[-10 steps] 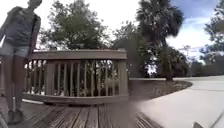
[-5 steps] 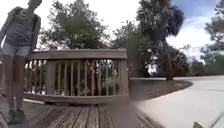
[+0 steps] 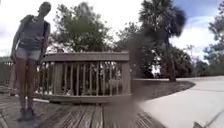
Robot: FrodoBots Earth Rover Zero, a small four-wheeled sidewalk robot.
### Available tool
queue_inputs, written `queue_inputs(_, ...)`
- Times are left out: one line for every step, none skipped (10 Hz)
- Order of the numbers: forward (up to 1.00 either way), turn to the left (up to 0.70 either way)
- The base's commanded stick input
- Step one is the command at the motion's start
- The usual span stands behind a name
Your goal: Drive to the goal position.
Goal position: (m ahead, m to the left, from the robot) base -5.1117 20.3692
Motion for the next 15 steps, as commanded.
queue_inputs(0.0,0.26)
queue_inputs(0.0,0.45)
queue_inputs(0.19,0.65)
queue_inputs(0.36,0.55)
queue_inputs(0.45,0.27)
queue_inputs(0.45,0.27)
queue_inputs(0.45,0.27)
queue_inputs(0.45,0.27)
queue_inputs(0.45,0.27)
queue_inputs(0.45,0.27)
queue_inputs(0.45,0.27)
queue_inputs(0.45,0.27)
queue_inputs(0.45,0.27)
queue_inputs(0.45,0.27)
queue_inputs(0.45,0.27)
